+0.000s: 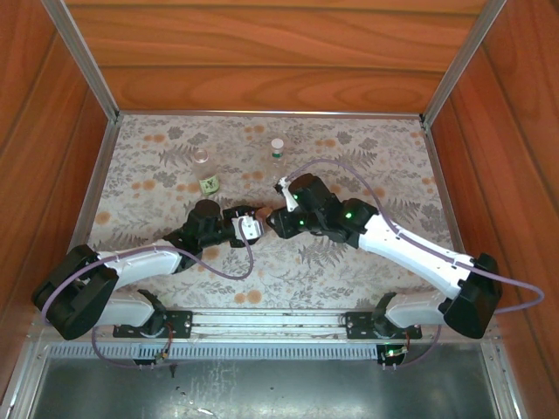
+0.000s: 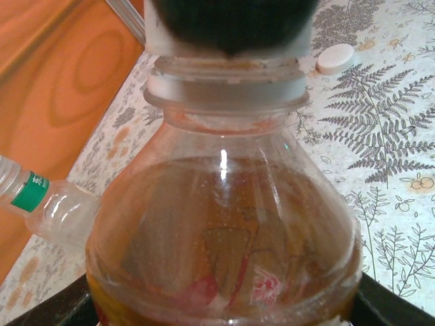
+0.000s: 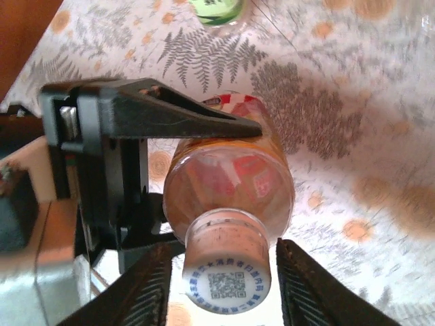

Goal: Screw on the bottle caps

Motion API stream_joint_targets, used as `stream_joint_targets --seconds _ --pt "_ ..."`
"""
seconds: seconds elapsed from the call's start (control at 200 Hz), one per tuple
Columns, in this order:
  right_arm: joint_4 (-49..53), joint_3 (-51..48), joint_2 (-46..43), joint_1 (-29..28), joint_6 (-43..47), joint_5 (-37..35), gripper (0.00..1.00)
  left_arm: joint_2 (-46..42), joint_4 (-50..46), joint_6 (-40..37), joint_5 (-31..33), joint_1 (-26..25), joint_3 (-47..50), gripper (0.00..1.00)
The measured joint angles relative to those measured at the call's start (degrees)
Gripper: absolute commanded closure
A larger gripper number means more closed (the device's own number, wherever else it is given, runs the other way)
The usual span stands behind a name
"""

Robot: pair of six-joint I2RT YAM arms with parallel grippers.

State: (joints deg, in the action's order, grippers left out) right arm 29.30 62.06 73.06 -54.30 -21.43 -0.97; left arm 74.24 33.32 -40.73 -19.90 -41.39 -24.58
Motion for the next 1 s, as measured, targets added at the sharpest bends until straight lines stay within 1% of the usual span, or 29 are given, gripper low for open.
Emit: stream_joint_targets --seconds 0.105,0.23,0.355,0.46,0.59,0.675,0.86,0.895,0.94,0.999 --pt "-0.17 -2.14 -4.33 0.00 13.25 -0.61 0.42 0.00 0.02 0.02 -0.37 0.00 0.00 0.39" --pt "0.07 -4.52 -8.85 -0.02 33.18 -2.01 0.42 0.00 0.02 0.02 -1.05 0.00 0.00 0.39" --pt "0.66 -4.92 -9.31 -0.02 52.63 -1.25 0.45 0.00 0.00 0.04 -1.64 0.00 0.00 0.39" --pt "0.61 -4.87 -8.28 -0.04 63.19 -0.90 0.48 0.00 0.02 0.04 -1.92 0.00 0.00 0.39" --pt "0.13 -4.57 -5.66 -0.04 69.64 -0.55 0.55 0.00 0.02 0.07 -2.40 0.00 0.00 0.39" --pt "-0.17 -4.02 -4.07 -0.04 70.95 0.00 0.59 0.00 -0.02 0.04 -2.49 0.00 0.00 0.39" --pt "-1.84 -3.80 -2.93 -0.04 71.95 1.36 0.63 0.00 0.00 0.04 -2.78 -0.02 0.00 0.39" --pt "-2.01 -3.80 -2.86 -0.04 71.93 1.51 0.67 0.00 0.00 0.04 -2.82 -0.02 0.00 0.39" --pt "-2.08 -3.80 -2.84 -0.04 71.93 1.55 0.74 0.00 -0.02 0.04 -2.82 -0.02 0.00 0.39" --pt "-2.10 -3.80 -2.84 -0.04 71.47 1.53 0.86 0.00 -0.02 0.04 -2.75 0.00 0.00 0.39"
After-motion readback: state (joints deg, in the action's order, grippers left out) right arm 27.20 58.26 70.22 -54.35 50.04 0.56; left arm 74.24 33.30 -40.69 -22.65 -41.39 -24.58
